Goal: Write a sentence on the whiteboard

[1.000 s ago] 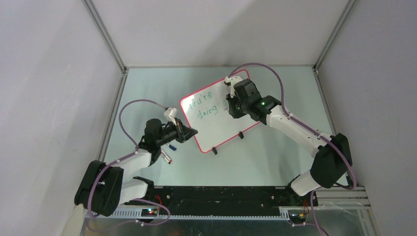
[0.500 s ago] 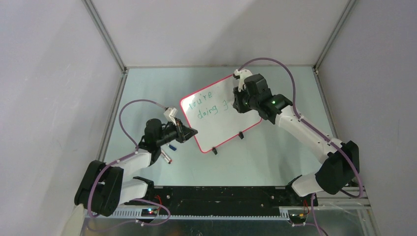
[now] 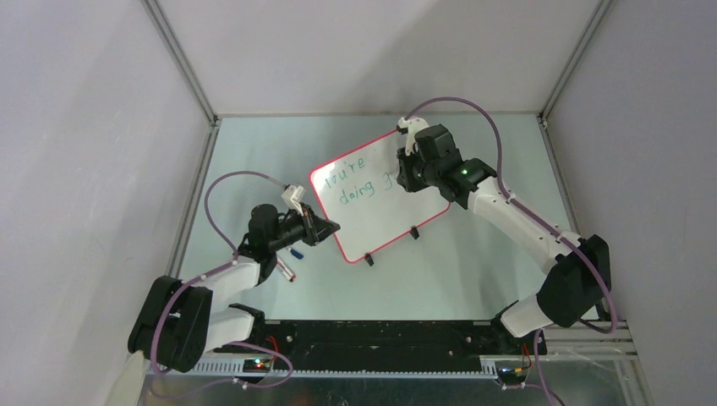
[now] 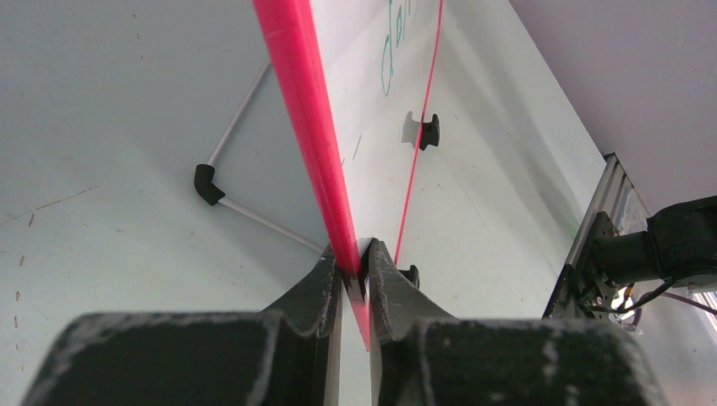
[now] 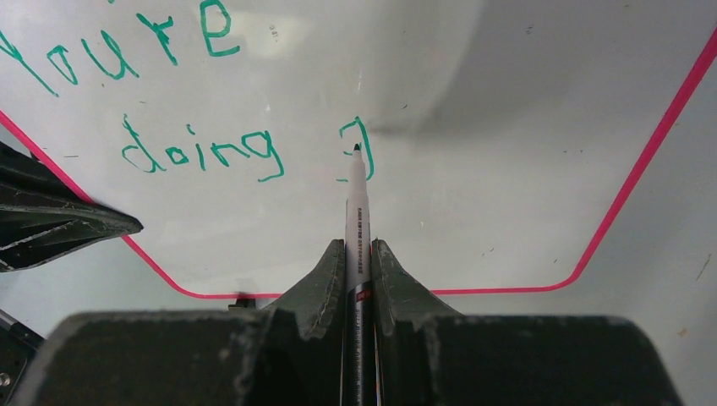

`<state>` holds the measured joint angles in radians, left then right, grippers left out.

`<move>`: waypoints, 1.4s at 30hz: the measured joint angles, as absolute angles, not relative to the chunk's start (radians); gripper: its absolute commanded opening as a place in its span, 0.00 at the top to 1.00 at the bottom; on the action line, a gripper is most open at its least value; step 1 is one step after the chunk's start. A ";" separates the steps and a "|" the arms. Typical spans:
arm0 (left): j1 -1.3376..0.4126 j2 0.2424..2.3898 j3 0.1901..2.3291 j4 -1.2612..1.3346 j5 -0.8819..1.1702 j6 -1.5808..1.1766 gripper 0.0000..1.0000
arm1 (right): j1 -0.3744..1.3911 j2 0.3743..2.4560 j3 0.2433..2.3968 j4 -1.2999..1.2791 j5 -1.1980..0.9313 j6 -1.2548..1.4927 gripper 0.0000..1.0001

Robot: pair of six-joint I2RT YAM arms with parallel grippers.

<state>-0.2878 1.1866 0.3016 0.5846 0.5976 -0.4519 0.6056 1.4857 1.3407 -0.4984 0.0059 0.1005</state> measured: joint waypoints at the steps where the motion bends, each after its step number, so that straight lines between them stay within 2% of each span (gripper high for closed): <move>1: -0.288 1.187 0.302 0.585 0.598 -0.452 0.98 | 0.605 1.489 1.342 -0.498 0.006 0.101 1.00; 42: -0.288 1.187 0.302 0.585 0.598 -0.452 0.98 | 0.580 1.547 1.405 -0.497 0.013 0.101 1.00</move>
